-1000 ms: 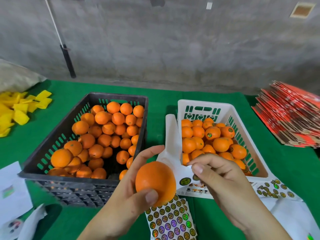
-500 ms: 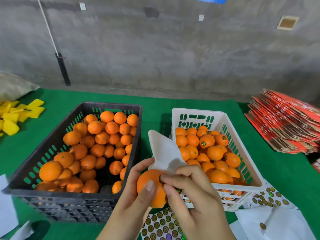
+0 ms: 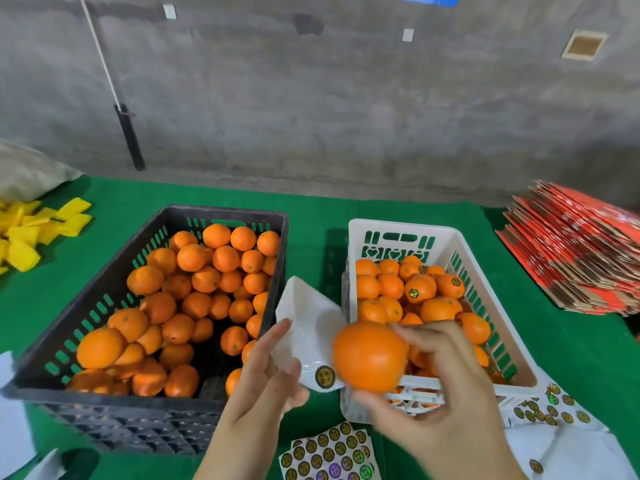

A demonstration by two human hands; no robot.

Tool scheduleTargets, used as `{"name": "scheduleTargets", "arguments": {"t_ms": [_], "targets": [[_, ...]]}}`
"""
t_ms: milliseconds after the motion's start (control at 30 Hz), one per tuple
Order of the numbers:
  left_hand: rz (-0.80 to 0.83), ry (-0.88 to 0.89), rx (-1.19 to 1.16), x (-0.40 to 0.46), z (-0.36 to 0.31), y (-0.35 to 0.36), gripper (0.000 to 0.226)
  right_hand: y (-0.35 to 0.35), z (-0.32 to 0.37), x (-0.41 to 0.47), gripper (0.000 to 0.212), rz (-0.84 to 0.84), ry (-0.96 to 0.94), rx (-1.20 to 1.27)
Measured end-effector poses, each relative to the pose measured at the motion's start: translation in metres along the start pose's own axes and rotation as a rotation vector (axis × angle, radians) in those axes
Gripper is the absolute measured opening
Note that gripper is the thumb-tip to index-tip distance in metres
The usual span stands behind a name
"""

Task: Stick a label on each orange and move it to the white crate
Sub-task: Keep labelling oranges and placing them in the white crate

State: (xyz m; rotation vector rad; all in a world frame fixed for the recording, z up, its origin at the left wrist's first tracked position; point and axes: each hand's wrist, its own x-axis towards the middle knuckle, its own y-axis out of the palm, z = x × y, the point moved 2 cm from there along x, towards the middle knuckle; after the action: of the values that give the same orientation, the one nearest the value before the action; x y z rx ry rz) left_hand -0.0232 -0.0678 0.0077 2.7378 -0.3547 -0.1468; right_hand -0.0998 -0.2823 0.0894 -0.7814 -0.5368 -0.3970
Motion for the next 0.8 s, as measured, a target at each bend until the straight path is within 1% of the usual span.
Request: {"name": "scheduleTargets", "arguments": {"t_ms": [33, 67, 100, 133, 167, 200, 233, 267, 300, 333, 367, 400, 433, 467, 500, 533, 600, 633, 667, 700, 733, 767, 800], "targets": [[0.04, -0.048, 0.03, 0.005, -0.006, 0.007, 0.064, -0.003, -0.015, -0.001, 0.065, -0.02, 0.055, -0.051], [0.02, -0.018, 0.103, -0.002, -0.008, 0.004, 0.062, -0.007, -0.028, 0.0, 0.063, -0.045, 0.105, -0.119], [0.047, -0.005, 0.183, 0.003, -0.008, 0.004, 0.06, -0.012, -0.044, 0.003, 0.062, -0.057, 0.136, -0.194], [0.041, 0.002, 0.191, 0.003, -0.008, 0.006, 0.056, -0.016, -0.058, 0.004, 0.061, -0.053, 0.18, -0.255], [0.071, 0.02, 0.209, 0.005, -0.01, 0.01, 0.049, -0.017, -0.072, 0.003, 0.06, -0.052, 0.24, -0.316], [0.078, 0.027, 0.212, 0.004, -0.013, 0.011, 0.042, -0.015, -0.082, 0.001, 0.068, -0.024, 0.353, -0.348], [0.113, 0.025, 0.22, 0.007, -0.011, 0.013, 0.037, -0.01, -0.092, -0.001, 0.084, 0.026, 0.471, -0.382], [0.138, 0.002, 0.239, 0.007, -0.019, 0.02, 0.038, -0.006, -0.097, -0.004, 0.099, 0.093, 0.567, -0.421], [0.162, 0.017, 0.253, 0.006, -0.02, 0.023, 0.043, 0.0, -0.099, -0.007, 0.109, 0.147, 0.629, -0.413], [0.17, 0.044, 0.267, 0.007, -0.021, 0.025, 0.047, 0.007, -0.094, -0.008, 0.112, 0.186, 0.676, -0.296], [0.192, 0.052, 0.291, 0.01, -0.019, 0.025, 0.047, 0.017, -0.086, -0.01, 0.112, 0.22, 0.731, -0.062], [0.199, 0.057, 0.297, 0.013, -0.021, 0.027, 0.043, 0.027, -0.074, -0.011, 0.109, 0.237, 0.808, 0.234], [0.208, 0.063, 0.284, 0.017, -0.02, 0.027, 0.038, 0.038, -0.063, -0.012, 0.105, 0.244, 0.906, 0.532], [0.22, 0.05, 0.279, 0.021, -0.018, 0.026, 0.038, 0.048, -0.057, -0.012, 0.096, 0.266, 0.96, 0.758], [0.25, 0.047, 0.292, 0.026, -0.015, 0.024, 0.042, 0.056, -0.053, -0.011, 0.083, 0.261, 0.967, 0.882], [0.302, 0.048, 0.319, 0.031, -0.014, 0.022, 0.046, 0.06, -0.052, -0.01, 0.067, 0.241, 0.923, 0.903], [0.451, 0.084, 0.386, 0.046, -0.011, 0.011, 0.057, 0.065, -0.049, -0.004, 0.034, 0.102, 0.853, 0.864], [0.486, 0.11, 0.437, 0.059, -0.009, 0.0, 0.064, 0.065, -0.05, -0.001, 0.022, 0.026, 0.852, 0.877], [0.466, 0.154, 0.542, 0.076, -0.009, -0.013, 0.065, 0.065, -0.051, 0.002, 0.02, -0.03, 0.853, 0.904], [0.373, 0.215, 0.712, 0.097, -0.008, -0.028, 0.058, 0.064, -0.053, 0.004, 0.025, -0.078, 0.856, 0.918], [0.221, 0.255, 0.9, 0.122, -0.005, -0.046, 0.045, 0.064, -0.057, 0.004, 0.03, -0.099, 0.849, 0.919], [0.068, 0.237, 1.06, 0.146, 0.0, -0.062, 0.031, 0.065, -0.058, 0.004, 0.033, -0.103, 0.842, 0.907], [-0.014, 0.157, 1.198, 0.168, 0.007, -0.077, 0.021, 0.067, -0.057, 0.005, 0.035, -0.094, 0.83, 0.907]]}}
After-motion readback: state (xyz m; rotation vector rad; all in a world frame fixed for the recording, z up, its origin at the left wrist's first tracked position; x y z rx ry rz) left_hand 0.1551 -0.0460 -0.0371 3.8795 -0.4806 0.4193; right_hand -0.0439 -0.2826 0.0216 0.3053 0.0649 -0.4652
